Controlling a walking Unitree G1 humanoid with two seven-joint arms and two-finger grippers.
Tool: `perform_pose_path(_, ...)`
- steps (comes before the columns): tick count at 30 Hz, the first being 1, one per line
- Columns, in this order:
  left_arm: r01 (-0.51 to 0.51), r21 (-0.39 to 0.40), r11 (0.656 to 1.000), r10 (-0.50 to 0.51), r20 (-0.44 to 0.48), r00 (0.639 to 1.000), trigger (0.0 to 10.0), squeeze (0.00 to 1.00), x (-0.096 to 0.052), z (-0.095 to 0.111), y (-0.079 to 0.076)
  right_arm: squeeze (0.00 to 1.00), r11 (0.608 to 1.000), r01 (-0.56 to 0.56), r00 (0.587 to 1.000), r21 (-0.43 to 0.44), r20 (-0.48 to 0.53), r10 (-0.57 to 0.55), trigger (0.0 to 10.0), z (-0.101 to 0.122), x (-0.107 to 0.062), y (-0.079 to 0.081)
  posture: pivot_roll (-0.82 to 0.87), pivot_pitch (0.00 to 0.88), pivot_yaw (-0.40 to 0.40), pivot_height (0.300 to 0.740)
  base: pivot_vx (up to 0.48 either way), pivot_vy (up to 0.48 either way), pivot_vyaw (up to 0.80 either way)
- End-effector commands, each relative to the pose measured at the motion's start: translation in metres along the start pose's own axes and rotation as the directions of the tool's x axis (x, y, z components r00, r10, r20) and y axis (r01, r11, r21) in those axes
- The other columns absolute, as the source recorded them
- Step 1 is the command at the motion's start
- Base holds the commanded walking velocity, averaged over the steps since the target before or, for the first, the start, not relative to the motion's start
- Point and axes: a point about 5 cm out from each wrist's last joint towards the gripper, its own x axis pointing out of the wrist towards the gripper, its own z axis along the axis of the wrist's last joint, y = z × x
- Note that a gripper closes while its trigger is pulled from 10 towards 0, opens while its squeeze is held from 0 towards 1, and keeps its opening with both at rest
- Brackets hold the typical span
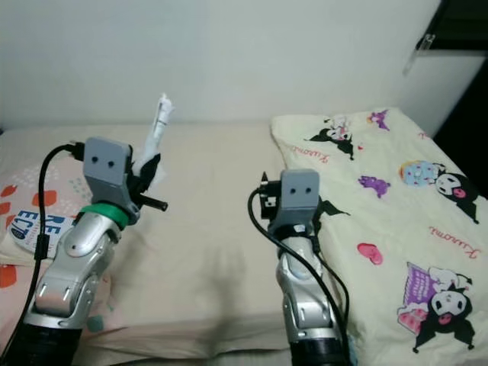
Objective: Clean up the room
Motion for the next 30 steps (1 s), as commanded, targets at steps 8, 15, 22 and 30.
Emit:
perform_pose_path(8, -0.037, 0.029, 0.999, 0.037, -0.024, 0.999, 10.0, 0.00, -0.0034, -0.0051, 0.0087, 0.00, 1.000, -0.014, 1.000, 0.001, -0.017, 0.014, 10.0, -0.0049, -0.0018, 0.0029, -0.04, 0.044, 0.027, 0.721, 0.000, 0.395, 0.00)
perform_pose_path(15, -0.035, 0.068, 0.997, 0.038, -0.041, 0.998, 10.0, 0.00, -0.0022, -0.0078, 0.0096, 0.00, 1.000, -0.012, 1.000, 0.001, -0.014, 0.012, 10.0, -0.0048, -0.0020, 0.0031, -0.04, 0.044, 0.028, 0.721, 0.000, 0.000, 0.00)
perform_pose_path(22, -0.019, 0.079, 0.997, 0.023, -0.050, 0.998, 10.0, 0.00, -0.0004, -0.0094, 0.0077, 0.00, 1.000, -0.006, 1.000, -0.003, -0.013, 0.006, 10.0, -0.0050, -0.0024, 0.0026, -0.05, 0.040, 0.040, 0.721, 0.000, 0.000, 0.00)
perform_pose_path(30, -0.005, 0.058, 0.998, 0.008, -0.056, 0.998, 10.0, 0.00, -0.0014, -0.0121, 0.0058, 0.00, 1.000, -0.007, 1.000, -0.008, -0.014, 0.007, 10.0, -0.0058, -0.0035, 0.0026, -0.05, 0.041, 0.040, 0.721, 0.000, 0.000, 0.00)
